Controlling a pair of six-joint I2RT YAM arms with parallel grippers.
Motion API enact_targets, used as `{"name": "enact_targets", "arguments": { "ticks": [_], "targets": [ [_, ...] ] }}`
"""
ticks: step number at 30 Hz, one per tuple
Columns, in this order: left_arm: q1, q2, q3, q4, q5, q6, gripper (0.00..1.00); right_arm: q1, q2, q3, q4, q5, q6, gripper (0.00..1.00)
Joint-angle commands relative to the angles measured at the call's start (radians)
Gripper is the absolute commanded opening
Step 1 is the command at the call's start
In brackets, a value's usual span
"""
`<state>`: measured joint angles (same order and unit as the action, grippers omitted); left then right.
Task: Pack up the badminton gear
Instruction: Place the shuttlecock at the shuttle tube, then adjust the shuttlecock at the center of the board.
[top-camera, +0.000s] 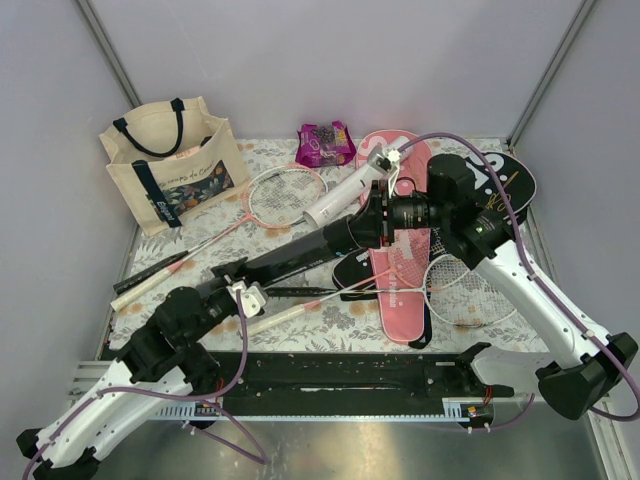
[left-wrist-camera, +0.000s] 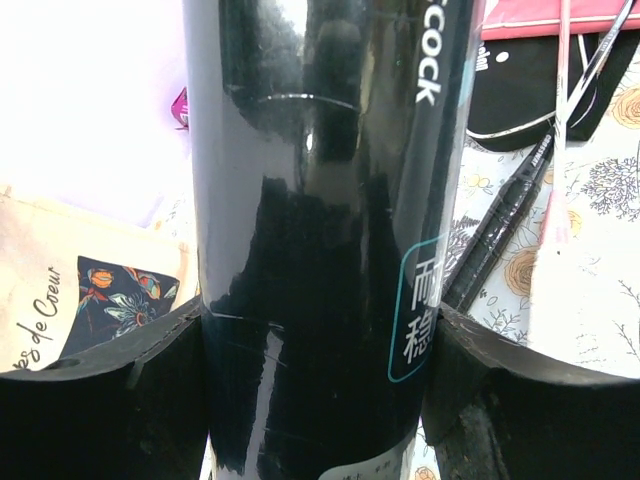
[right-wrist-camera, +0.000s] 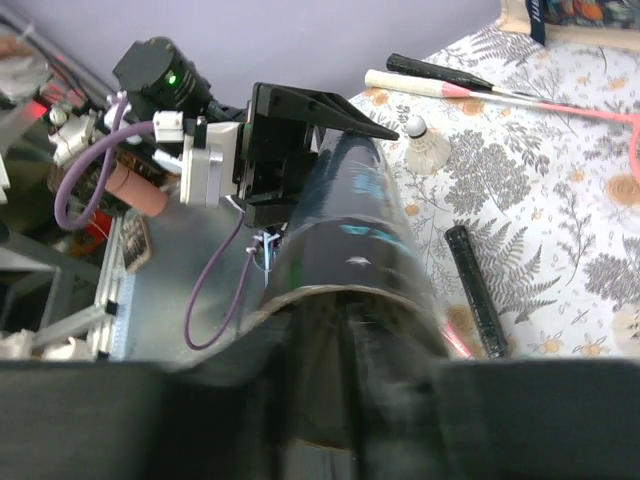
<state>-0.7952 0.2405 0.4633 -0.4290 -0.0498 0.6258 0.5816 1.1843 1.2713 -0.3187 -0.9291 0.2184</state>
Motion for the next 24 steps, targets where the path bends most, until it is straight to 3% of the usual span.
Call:
{"name": "enact_targets", "arguments": {
  "ticks": [1,4,6,9,13,20,24],
  "targets": [
    [-0.006,0.014,0.008,0.156,-0.039,-0.011,0.43,0.001,-0.005,0.036,0.063,0.096,0.096,0.42],
    [-0.006,0.014,-0.003,0.171,-0.108,-0.014,0.43,0.0,-0.043,0.063,0.052,0.226,0.127,0.68],
    [-0.006,0.013,-0.005,0.188,-0.155,-0.031,0.42,0.001,-0.084,0.069,0.05,0.361,0.142,0.73],
    [-0.006,0.023,0.011,0.162,-0.208,-0.049,0.42,0.0,-0.143,0.057,0.062,0.566,0.173,0.75],
    [-0.006,0.051,0.047,0.116,-0.3,-0.126,0.42,0.001,-0.17,0.013,0.093,0.731,0.176,0.75],
    [-0.006,0.033,0.074,0.104,-0.475,-0.179,0.42,0.0,-0.128,-0.145,0.153,0.907,0.185,0.75],
    [-0.004,-0.03,0.048,0.13,-0.499,-0.21,0.42,0.001,-0.008,-0.213,0.222,0.932,0.196,0.74]
  ]
}}
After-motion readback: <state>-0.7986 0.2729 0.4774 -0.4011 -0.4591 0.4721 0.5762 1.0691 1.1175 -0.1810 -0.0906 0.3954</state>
